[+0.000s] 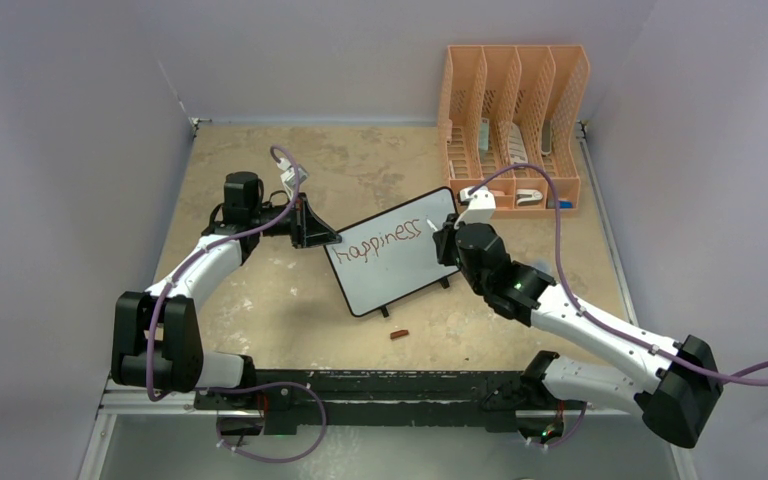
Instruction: Write a sentence on the whiteboard
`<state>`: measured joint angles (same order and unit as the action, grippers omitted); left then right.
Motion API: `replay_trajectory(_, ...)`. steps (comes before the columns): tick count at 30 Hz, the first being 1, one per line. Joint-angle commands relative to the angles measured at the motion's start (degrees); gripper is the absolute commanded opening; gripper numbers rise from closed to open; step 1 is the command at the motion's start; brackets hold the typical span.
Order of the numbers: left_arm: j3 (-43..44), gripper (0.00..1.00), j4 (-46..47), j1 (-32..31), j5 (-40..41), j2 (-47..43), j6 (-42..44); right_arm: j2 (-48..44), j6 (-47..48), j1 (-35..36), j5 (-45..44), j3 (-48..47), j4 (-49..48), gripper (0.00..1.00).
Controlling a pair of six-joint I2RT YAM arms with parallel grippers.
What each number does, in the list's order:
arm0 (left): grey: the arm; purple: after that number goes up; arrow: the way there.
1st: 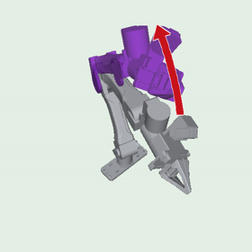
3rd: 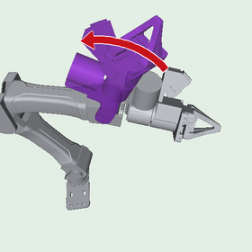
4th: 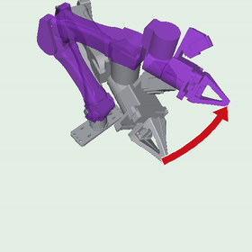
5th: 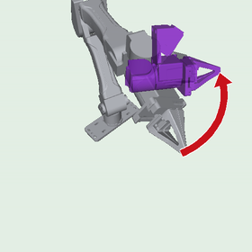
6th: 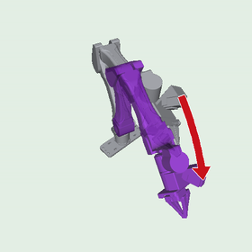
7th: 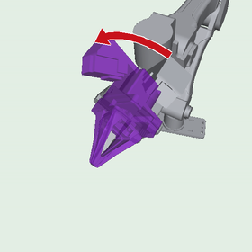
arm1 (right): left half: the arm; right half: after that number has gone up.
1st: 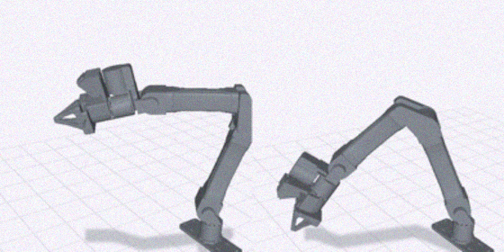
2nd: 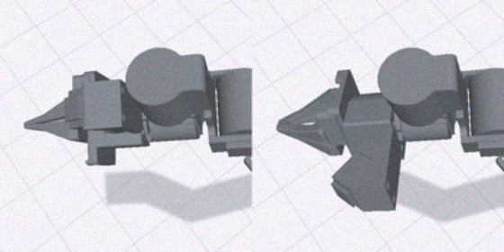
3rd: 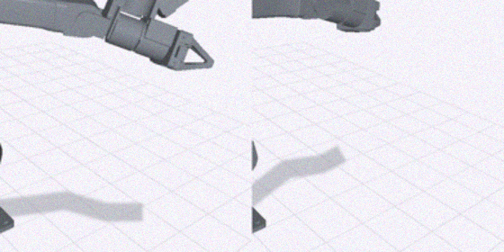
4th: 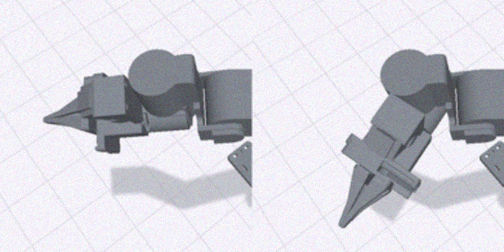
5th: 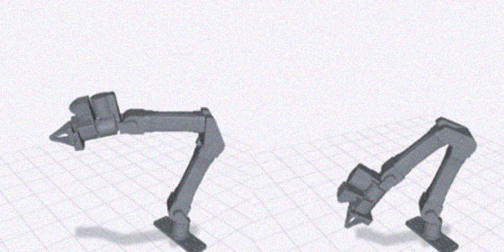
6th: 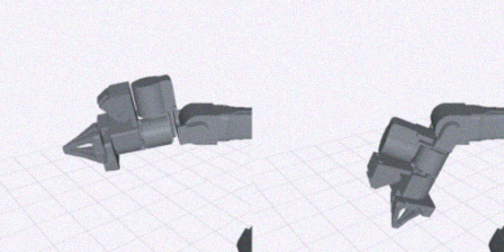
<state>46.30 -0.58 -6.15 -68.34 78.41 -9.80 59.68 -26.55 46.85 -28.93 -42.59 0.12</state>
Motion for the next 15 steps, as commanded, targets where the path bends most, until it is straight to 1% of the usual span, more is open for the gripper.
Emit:
replay_trajectory(1,0.02,0.00,-2.76,-1.14,1.85,0.86,2.77,0.54,-0.92,-0.22,-0.11,-0.39,0.41,0.00)
replay_trajectory(8,0.02,0.00,-2.67,-1.14,1.83,1.01,2.68,0.30,-2.13,-0.18,1.14,-0.66,4.19,0.00)
replay_trajectory(15,0.02,0.00,-2.68,-1.14,1.89,1.04,2.68,0.39,-3.35,-0.18,1.94,-1.06,5.76,0.00)
